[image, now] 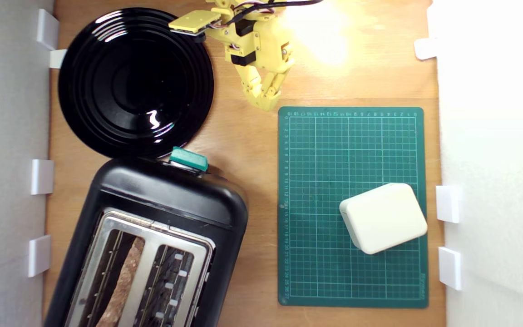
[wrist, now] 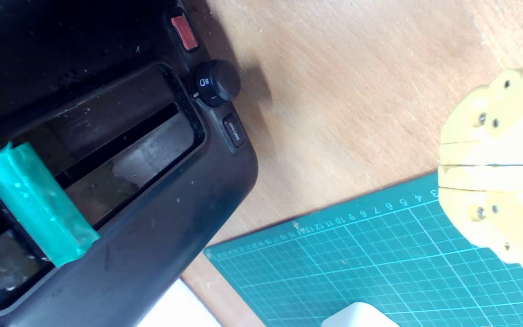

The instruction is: Start toaster

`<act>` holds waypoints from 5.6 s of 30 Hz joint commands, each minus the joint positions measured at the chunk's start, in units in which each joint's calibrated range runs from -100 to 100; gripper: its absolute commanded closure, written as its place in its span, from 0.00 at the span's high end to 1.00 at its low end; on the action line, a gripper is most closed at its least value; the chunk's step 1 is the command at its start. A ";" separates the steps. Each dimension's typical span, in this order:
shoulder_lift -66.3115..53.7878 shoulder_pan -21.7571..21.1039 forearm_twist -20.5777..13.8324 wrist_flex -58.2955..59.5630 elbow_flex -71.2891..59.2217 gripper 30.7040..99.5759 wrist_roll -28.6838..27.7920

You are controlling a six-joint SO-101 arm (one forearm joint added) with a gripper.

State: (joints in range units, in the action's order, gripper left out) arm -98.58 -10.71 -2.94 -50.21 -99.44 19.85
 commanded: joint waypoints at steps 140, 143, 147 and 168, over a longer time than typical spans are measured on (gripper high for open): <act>63.78 21.19 -7.01 -0.37 79.86 0.01 25.37; 63.86 21.19 -6.82 -0.28 79.77 0.01 25.42; 65.53 21.19 -6.54 -0.28 79.77 0.01 25.42; 72.27 21.19 -7.01 -0.02 80.59 0.01 25.37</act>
State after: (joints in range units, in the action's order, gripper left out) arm -26.64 10.08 -9.97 -50.55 -21.41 45.54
